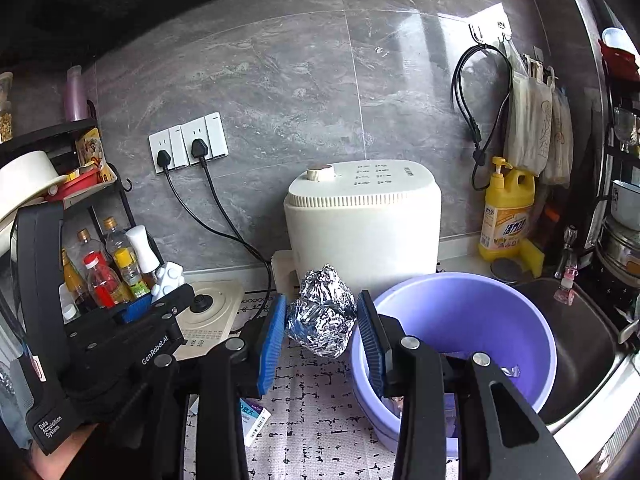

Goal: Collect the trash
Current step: 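Carry the plastic piece and foil ball over the bucket and open both tools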

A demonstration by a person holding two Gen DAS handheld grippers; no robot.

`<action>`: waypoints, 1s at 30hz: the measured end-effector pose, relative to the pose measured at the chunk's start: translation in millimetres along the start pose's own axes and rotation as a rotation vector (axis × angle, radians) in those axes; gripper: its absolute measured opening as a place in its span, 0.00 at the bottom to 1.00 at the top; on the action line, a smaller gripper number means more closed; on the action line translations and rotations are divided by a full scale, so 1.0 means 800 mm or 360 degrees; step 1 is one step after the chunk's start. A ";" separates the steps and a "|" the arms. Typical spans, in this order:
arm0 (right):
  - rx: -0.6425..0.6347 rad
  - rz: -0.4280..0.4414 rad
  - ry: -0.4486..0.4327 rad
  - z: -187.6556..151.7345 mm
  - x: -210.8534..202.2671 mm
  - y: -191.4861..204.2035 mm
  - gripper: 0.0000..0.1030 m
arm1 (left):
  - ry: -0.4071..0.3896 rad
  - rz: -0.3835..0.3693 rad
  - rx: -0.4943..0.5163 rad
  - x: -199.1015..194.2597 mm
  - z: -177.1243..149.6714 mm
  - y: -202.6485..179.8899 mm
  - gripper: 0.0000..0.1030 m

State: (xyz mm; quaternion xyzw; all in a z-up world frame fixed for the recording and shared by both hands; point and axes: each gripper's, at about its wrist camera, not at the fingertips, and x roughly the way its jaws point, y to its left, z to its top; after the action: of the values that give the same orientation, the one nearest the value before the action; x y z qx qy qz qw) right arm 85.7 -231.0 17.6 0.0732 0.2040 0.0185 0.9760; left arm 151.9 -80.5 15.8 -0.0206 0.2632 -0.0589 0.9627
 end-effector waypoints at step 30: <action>0.0289 -0.0529 -0.0035 -0.027 -0.066 -0.150 0.69 | 0.0032 -0.0482 0.0238 0.023 0.000 -0.164 0.24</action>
State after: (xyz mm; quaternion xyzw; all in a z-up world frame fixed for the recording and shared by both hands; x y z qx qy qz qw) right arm 29.3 -350.6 1.2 0.1265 0.2035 -0.1623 0.9572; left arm 154.5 -212.7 15.8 0.0121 0.2617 -0.2231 0.9389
